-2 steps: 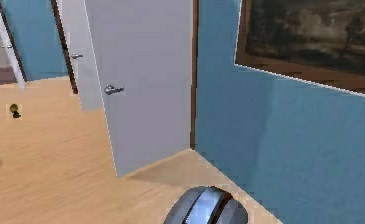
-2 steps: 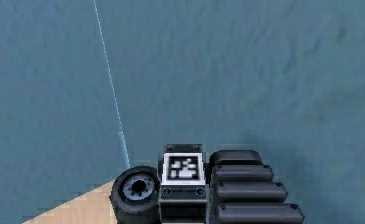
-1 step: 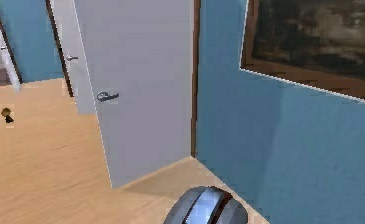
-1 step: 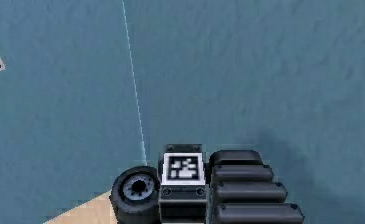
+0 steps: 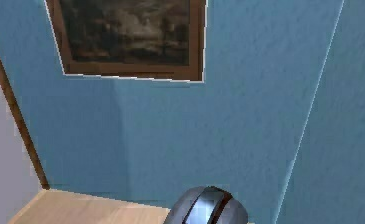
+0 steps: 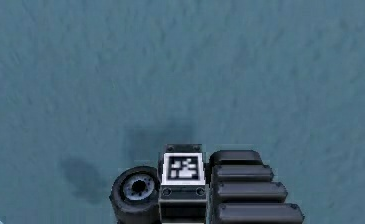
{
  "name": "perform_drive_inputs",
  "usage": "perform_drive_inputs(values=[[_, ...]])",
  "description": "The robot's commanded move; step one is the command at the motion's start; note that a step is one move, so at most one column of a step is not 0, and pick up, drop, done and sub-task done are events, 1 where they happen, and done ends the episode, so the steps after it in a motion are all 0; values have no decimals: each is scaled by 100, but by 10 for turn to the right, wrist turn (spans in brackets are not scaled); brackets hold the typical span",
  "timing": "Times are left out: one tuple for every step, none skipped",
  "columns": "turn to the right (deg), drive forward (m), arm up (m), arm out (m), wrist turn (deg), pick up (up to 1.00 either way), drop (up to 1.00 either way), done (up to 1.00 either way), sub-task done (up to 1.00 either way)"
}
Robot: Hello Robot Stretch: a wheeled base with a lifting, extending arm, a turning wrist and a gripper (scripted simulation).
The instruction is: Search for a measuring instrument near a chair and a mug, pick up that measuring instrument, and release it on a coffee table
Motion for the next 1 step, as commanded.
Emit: perform_drive_inputs(values=[[450,0,0,0,0,0,0,0,0]])
